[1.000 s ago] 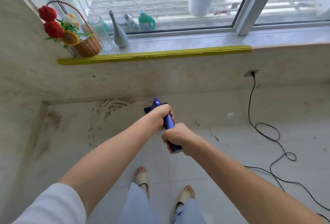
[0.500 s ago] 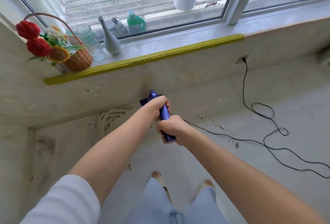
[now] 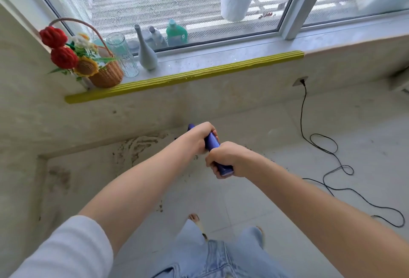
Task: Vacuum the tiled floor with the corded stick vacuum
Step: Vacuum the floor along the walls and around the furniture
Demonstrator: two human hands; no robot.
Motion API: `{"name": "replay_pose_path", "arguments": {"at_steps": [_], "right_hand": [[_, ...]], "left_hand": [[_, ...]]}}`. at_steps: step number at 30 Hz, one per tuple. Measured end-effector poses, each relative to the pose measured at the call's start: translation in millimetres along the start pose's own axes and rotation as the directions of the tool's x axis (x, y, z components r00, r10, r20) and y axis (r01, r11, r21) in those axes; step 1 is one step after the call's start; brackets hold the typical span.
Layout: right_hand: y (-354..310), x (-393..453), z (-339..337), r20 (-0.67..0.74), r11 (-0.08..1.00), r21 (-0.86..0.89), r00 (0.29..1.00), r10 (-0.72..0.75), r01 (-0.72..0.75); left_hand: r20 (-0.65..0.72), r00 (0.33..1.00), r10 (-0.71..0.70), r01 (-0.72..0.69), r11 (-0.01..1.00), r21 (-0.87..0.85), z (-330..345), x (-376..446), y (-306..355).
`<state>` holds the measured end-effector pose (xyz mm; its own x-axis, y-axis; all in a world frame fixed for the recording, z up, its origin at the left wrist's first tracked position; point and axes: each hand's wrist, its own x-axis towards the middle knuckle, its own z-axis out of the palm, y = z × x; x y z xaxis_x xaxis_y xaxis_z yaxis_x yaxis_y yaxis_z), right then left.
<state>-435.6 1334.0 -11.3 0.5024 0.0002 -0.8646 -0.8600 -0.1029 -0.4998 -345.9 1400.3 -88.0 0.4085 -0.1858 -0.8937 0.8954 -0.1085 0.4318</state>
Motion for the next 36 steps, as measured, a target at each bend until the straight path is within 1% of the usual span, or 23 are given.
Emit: {"name": "replay_pose_path", "arguments": {"at_steps": [3, 6, 11, 15, 23, 26, 31, 36], "right_hand": [[-0.9, 1.0, -3.1, -0.028, 1.000, -0.024, 1.000, 0.001, -0.002], [2.3, 5.8, -2.9, -0.045, 1.000, -0.010, 0.999, 0.002, -0.002], [19.6, 17.5, 8.9, -0.065, 0.999, -0.036, 0.998, 0.006, -0.009], [17.7, 23.7, 16.2, -0.076, 0.999, -0.027, 0.997, 0.016, -0.018], [7.3, 28.7, 18.9, -0.094, 0.999, -0.037, 0.996, 0.005, -0.008], [14.1, 26.0, 16.1, -0.085, 0.999, -0.036, 0.996, 0.010, -0.013], [31.9, 18.6, 8.8, -0.097, 0.995, -0.095, 0.995, 0.026, -0.035], [28.6, 7.0, 8.2, -0.054, 0.997, -0.074, 0.998, 0.013, -0.017]], "left_hand": [[0.012, 1.000, -0.003, 0.003, 1.000, -0.006, 5.4, 0.2, 0.1], [0.004, 1.000, -0.009, 0.009, 1.000, -0.017, 7.3, 2.5, -0.4], [-0.043, 0.998, -0.039, 0.038, 0.999, -0.027, 5.0, 6.6, -11.9], [-0.062, 0.997, -0.045, 0.043, 0.998, -0.035, -1.5, 6.4, -9.6], [-0.031, 0.999, -0.040, 0.038, 0.998, -0.054, -4.8, 4.6, 0.4], [-0.019, 0.998, -0.057, 0.055, 0.995, -0.079, -3.4, 1.1, -6.3], [-0.009, 0.999, -0.038, 0.036, 0.989, -0.146, 7.5, -3.2, -27.1], [0.039, 0.999, -0.038, 0.045, 0.979, -0.199, 1.6, -3.9, -29.8]]}}
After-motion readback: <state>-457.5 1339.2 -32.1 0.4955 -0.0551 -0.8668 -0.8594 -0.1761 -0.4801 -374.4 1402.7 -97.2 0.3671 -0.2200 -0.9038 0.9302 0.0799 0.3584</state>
